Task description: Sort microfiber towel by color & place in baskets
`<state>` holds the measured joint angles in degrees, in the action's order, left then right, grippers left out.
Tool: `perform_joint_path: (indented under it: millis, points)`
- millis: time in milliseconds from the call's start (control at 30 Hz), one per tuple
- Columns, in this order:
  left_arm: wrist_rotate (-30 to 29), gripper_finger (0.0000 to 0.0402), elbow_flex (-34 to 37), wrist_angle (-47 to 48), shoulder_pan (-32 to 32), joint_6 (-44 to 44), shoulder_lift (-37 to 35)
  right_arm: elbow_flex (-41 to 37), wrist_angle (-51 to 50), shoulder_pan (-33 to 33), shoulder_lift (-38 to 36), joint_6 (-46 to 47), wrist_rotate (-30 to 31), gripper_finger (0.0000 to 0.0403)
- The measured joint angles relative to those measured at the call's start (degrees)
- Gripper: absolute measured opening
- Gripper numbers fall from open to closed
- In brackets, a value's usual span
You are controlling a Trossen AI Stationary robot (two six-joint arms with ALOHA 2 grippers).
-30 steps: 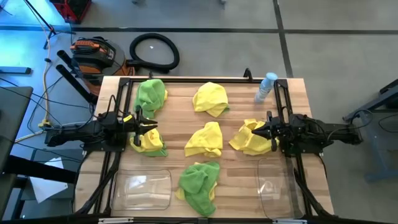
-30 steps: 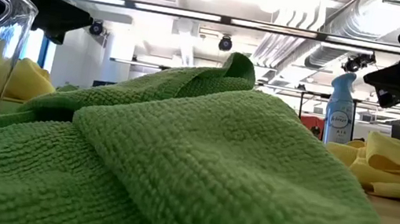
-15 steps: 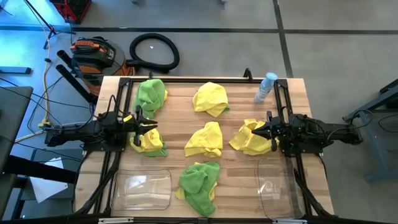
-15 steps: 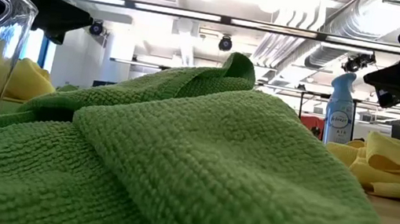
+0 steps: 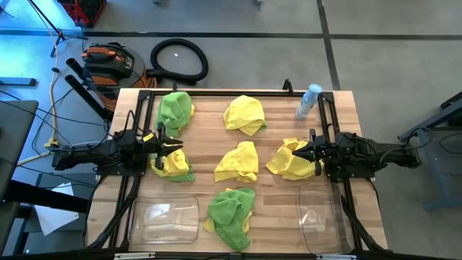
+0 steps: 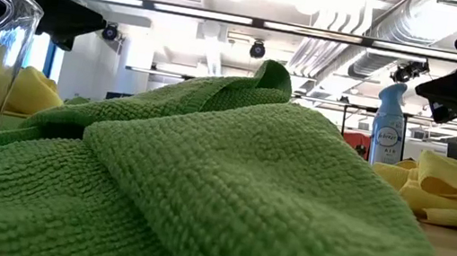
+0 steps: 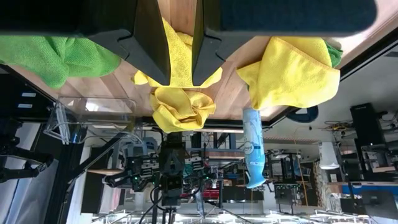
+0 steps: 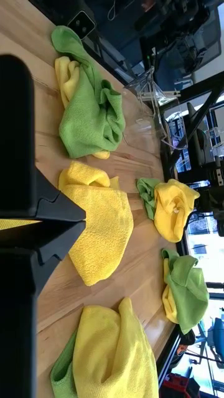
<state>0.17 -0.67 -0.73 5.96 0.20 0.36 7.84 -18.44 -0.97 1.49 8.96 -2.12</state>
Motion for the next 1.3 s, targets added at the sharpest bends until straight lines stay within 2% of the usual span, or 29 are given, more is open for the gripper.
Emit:
perform_joint_path:
  millis: [733,933,1133,1300]
  points:
    - [0.02,0.0053,0.00,0.00,0.00,-0.68,0.00,0.00,0.00,0.00,-0.01,-0.01,0.01,0.0000]
    - [0.02,0.0053,-0.01,0.02,0.00,-5.05,0.00,0.00,0.01,0.00,0.00,0.01,0.01,0.0000]
    - [0.02,0.0053,-0.02,0.00,0.00,-15.07,0.00,0.00,0.00,0.00,-0.01,0.01,-0.01,0.0000]
    - [0.02,0.0053,0.00,0.00,-0.02,-18.12,0.00,0.00,0.00,0.00,0.00,0.01,0.01,0.0000]
